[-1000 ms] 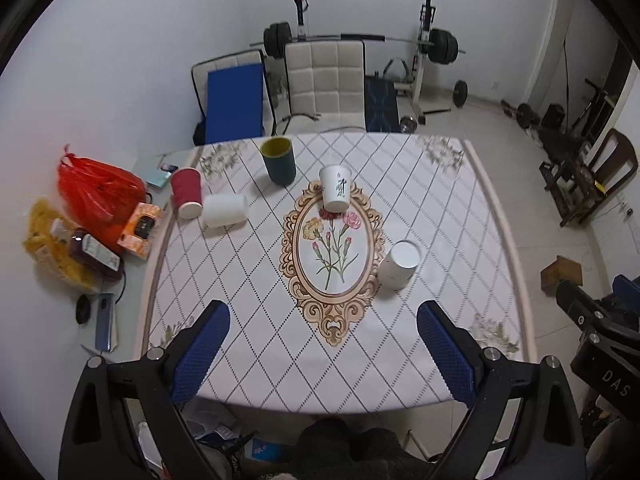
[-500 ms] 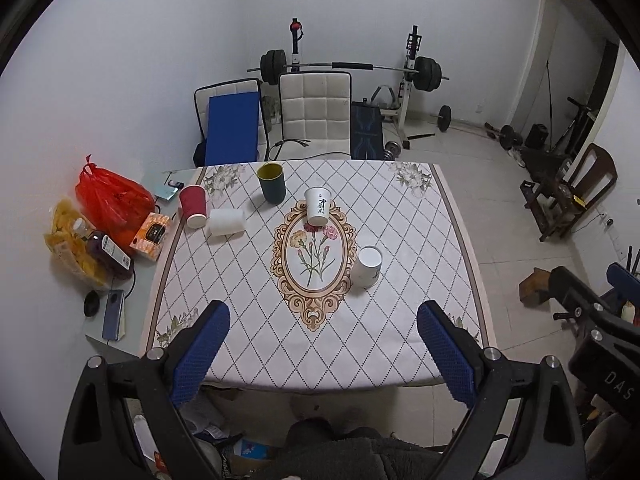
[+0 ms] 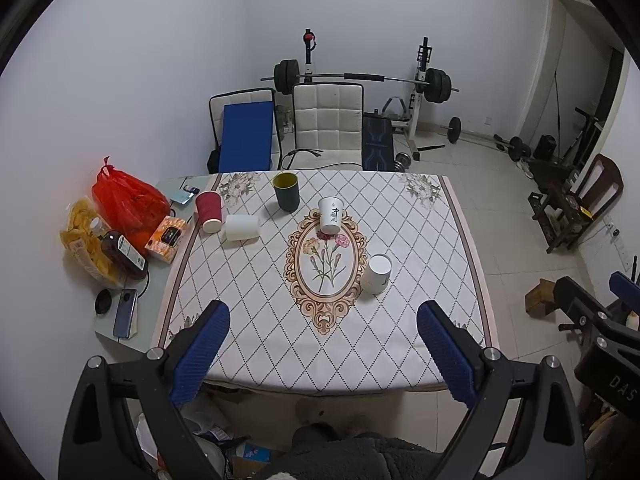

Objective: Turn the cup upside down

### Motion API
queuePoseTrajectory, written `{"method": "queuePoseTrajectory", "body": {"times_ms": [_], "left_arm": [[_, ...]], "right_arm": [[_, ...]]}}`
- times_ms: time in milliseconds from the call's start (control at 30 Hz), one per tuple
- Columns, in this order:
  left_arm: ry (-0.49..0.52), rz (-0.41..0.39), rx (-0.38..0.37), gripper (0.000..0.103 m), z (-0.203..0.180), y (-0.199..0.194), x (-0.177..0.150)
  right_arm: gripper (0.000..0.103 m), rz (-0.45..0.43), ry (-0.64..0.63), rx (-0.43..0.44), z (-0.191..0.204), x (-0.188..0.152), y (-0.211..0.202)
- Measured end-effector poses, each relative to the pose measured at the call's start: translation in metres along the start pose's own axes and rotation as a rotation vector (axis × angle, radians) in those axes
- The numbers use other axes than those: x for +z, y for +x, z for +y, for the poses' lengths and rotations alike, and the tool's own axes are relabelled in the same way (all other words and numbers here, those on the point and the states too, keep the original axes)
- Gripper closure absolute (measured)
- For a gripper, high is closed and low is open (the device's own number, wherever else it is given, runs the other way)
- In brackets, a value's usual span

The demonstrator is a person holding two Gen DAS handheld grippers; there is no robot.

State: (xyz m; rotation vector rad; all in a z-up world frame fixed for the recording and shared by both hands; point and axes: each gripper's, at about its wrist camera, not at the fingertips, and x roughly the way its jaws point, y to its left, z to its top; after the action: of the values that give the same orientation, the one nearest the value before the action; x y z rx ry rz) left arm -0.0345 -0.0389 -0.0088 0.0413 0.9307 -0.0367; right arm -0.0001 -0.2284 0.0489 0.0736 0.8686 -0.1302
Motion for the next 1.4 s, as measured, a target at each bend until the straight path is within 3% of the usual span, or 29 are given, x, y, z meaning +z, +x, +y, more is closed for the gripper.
{"method": "queuePoseTrajectory", "body": {"times_ms": [1400], "left_arm": [[-0.02,-0.021,0.023,0.007,0.0007,-0.0094,0.0068]], "right_arm": [[0.002,0.004,-0.028,0.02,0.0085,0.0018,0.0066]]}}
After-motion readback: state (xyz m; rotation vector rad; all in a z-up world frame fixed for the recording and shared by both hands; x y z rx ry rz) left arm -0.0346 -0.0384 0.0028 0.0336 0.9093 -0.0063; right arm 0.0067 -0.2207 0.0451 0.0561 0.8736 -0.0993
